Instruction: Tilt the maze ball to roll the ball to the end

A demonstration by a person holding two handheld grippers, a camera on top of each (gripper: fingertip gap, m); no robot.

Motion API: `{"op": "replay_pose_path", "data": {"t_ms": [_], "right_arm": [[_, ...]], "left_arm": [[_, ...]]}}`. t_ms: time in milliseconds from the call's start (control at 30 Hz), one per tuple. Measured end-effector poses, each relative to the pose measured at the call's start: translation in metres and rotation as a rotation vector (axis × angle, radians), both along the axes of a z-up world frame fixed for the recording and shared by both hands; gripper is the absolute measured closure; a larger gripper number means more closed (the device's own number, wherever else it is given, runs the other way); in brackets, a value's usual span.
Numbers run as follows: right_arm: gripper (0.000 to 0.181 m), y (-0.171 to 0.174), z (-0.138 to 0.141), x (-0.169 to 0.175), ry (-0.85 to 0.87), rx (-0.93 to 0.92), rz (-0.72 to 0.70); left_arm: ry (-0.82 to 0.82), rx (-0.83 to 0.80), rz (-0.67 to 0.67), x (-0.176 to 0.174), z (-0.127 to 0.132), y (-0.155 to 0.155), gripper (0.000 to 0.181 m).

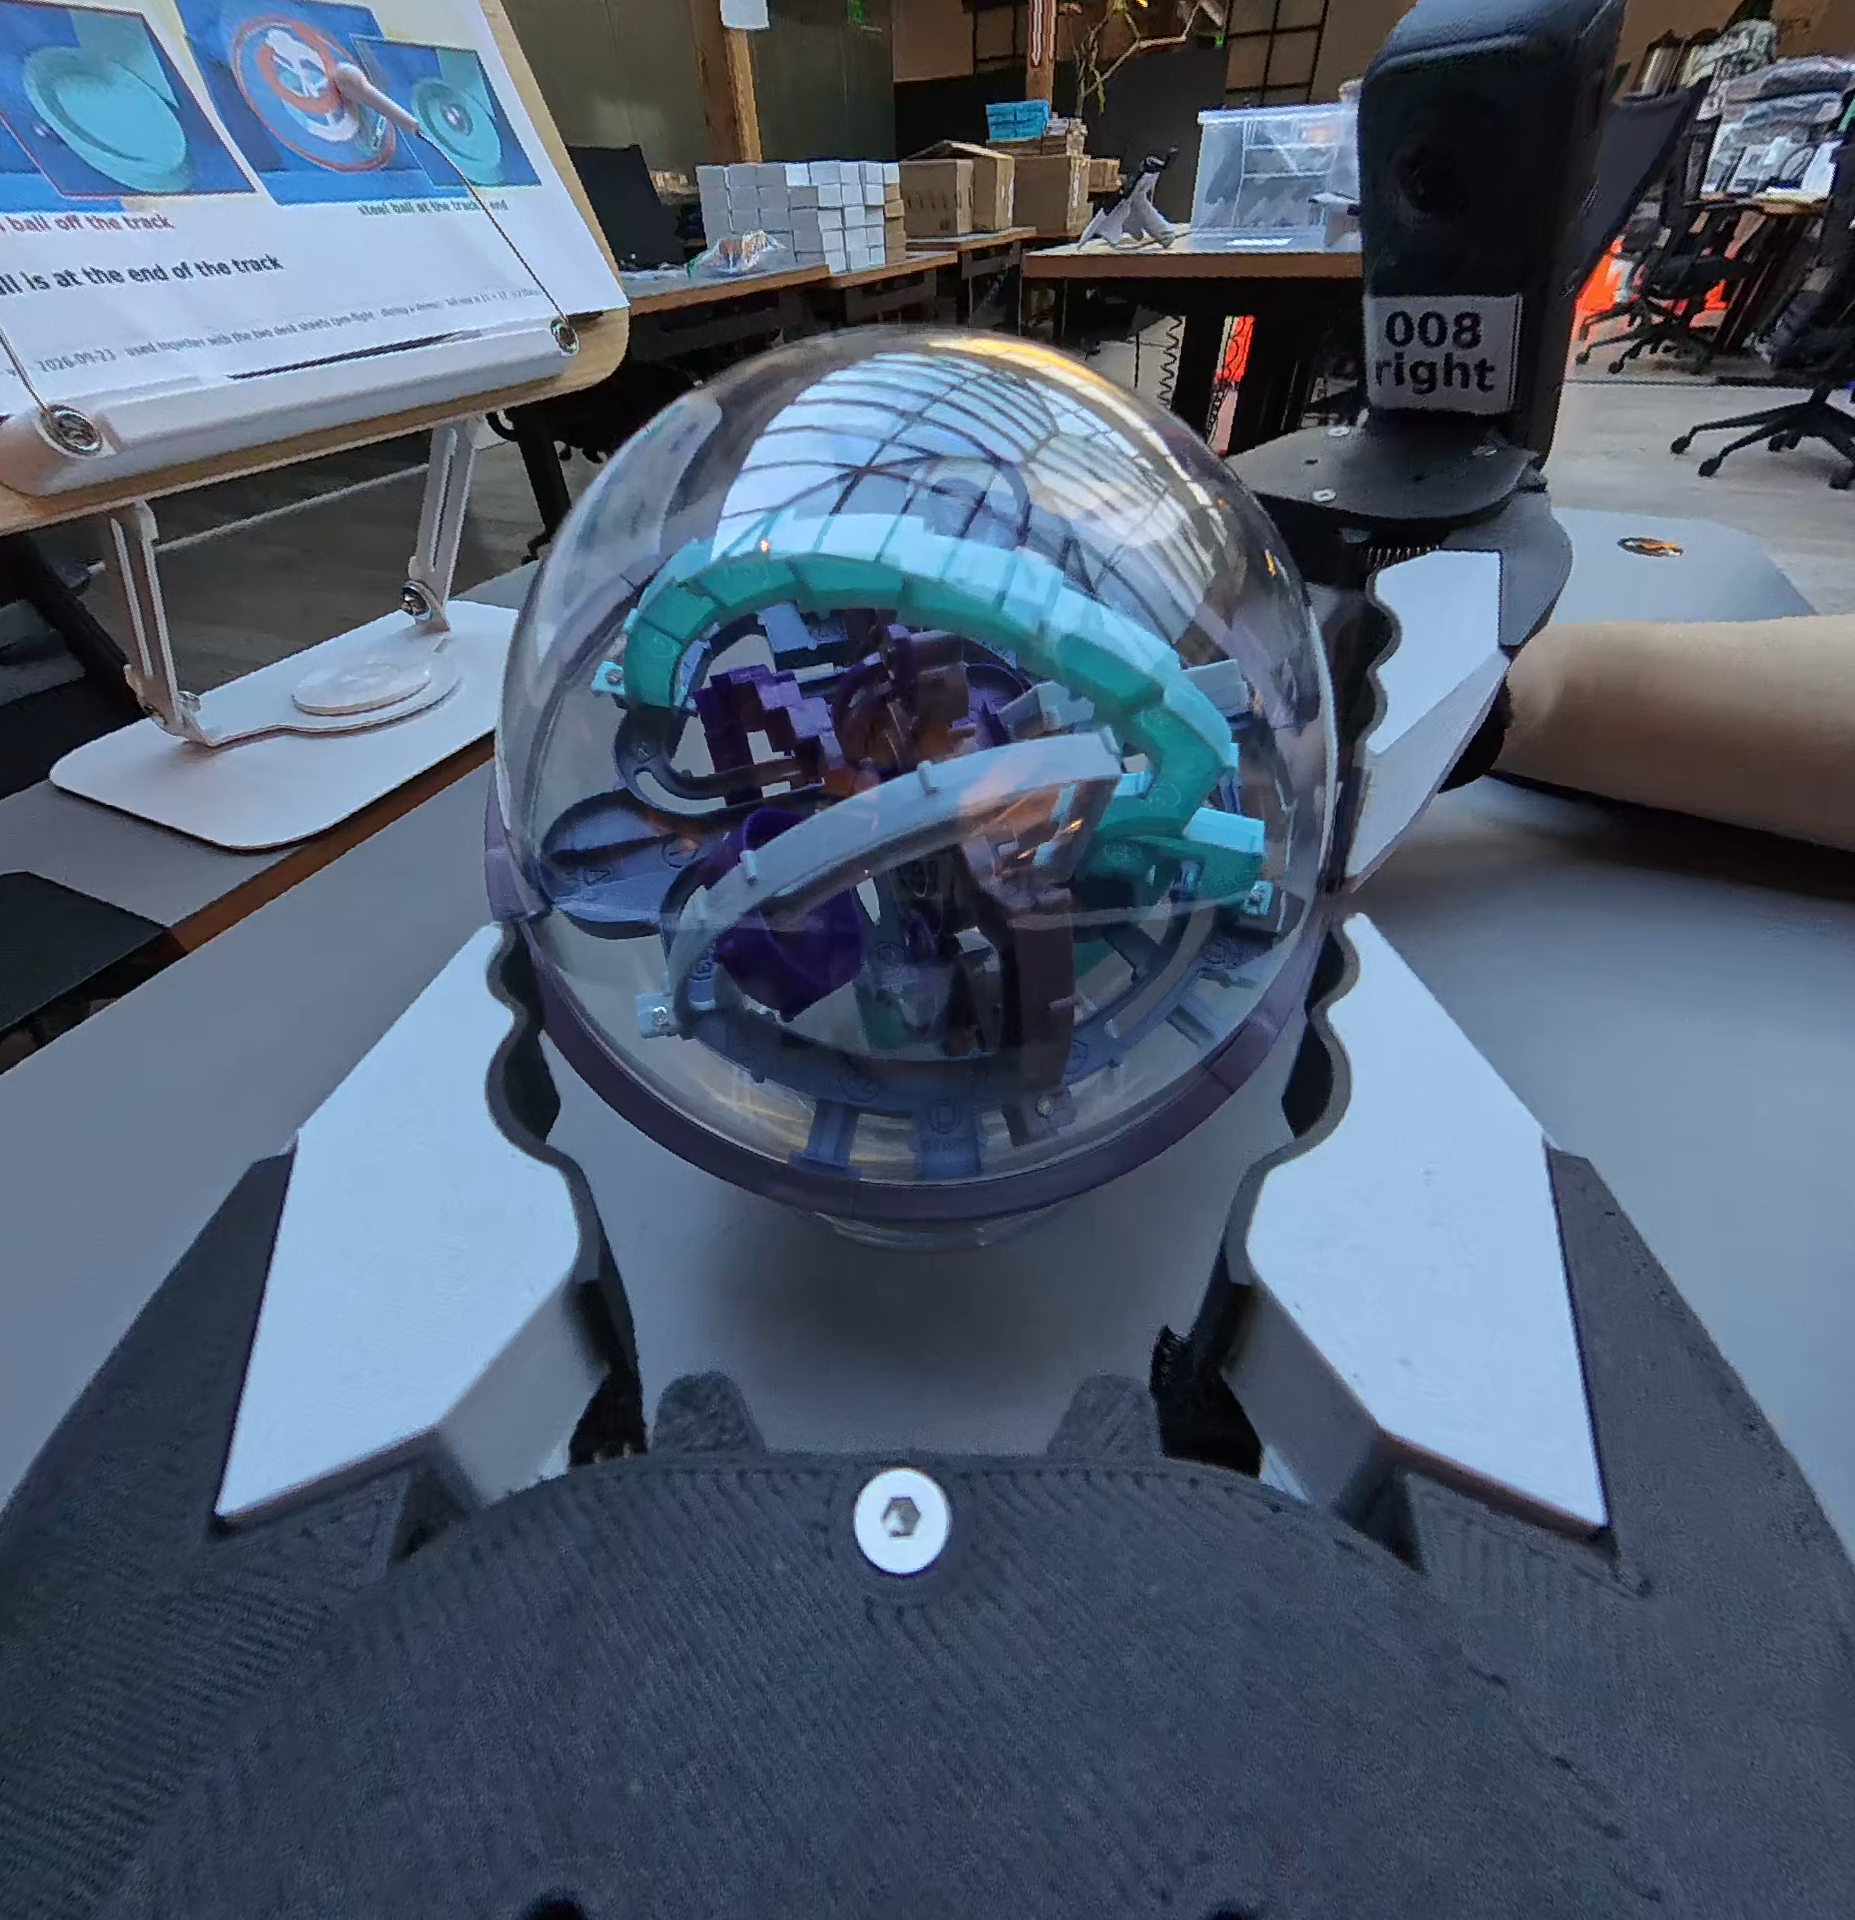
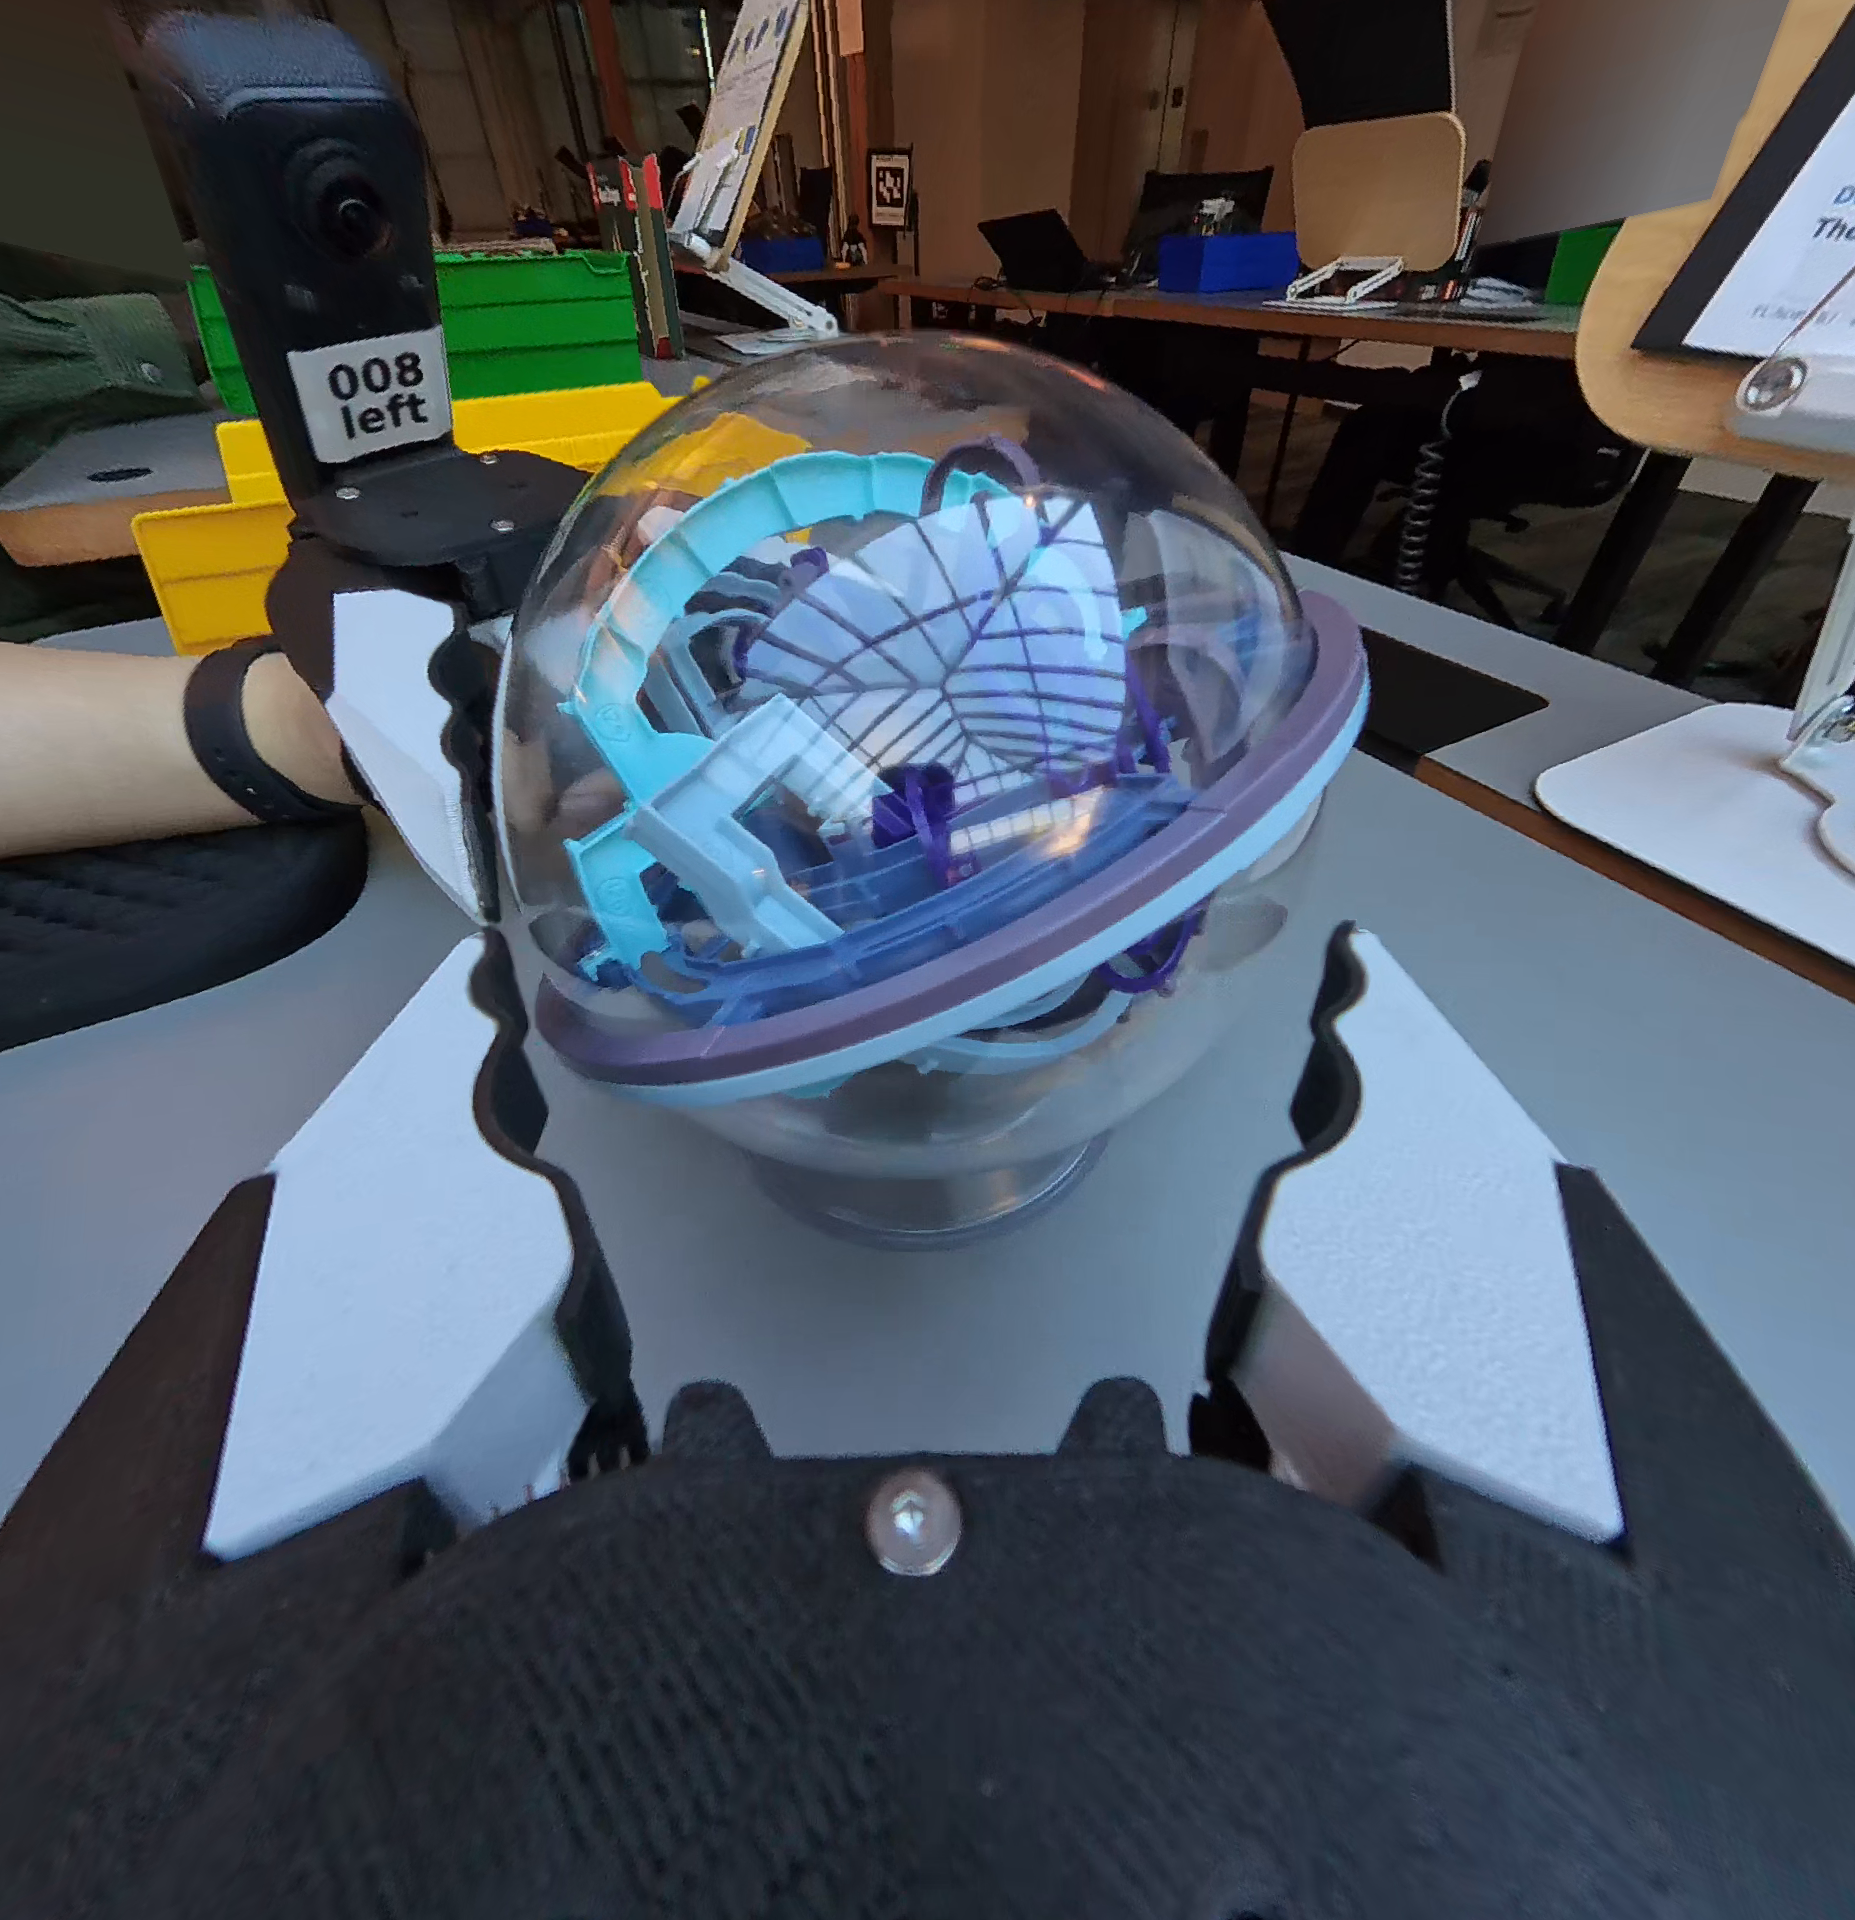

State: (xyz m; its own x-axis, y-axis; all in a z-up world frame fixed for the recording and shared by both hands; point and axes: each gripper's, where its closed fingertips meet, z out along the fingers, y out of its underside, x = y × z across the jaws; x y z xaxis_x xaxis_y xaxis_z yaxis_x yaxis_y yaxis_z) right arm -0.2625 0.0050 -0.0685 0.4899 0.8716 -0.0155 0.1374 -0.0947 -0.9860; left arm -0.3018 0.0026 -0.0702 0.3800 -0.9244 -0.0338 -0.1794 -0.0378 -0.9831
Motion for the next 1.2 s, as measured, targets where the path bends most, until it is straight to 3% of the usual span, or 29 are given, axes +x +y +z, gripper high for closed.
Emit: {"op": "replay_pose_path", "data": {"t_ms": [100,233,333,600,1200], "right_arm": [[0.028,-0.005,0.008,0.003,-0.038,0.084,0.034],[0.028,-0.009,0.022,0.004,-0.212,0.323,0.073],[0.028,-0.01,0.027,0.002,-0.307,0.398,0.11],[0.028,0.001,-0.001,-0.002,-0.617,0.479,0.209],[0.028,0.015,-0.004,-0.007,-0.634,0.518,0.183]], "left_arm": [[0.028,0.0,-0.006,0.0,-0.005,0.0,0.032],[0.067,-0.015,-0.017,-0.002,-0.011,0.0,0.025],[0.105,-0.007,-0.038,-0.004,-0.015,-0.001,0.023],[0.217,-0.029,-0.036,0.003,-0.039,0.007,0.023],[0.252,0.004,-0.009,0.004,-0.043,0.01,0.023]]}}
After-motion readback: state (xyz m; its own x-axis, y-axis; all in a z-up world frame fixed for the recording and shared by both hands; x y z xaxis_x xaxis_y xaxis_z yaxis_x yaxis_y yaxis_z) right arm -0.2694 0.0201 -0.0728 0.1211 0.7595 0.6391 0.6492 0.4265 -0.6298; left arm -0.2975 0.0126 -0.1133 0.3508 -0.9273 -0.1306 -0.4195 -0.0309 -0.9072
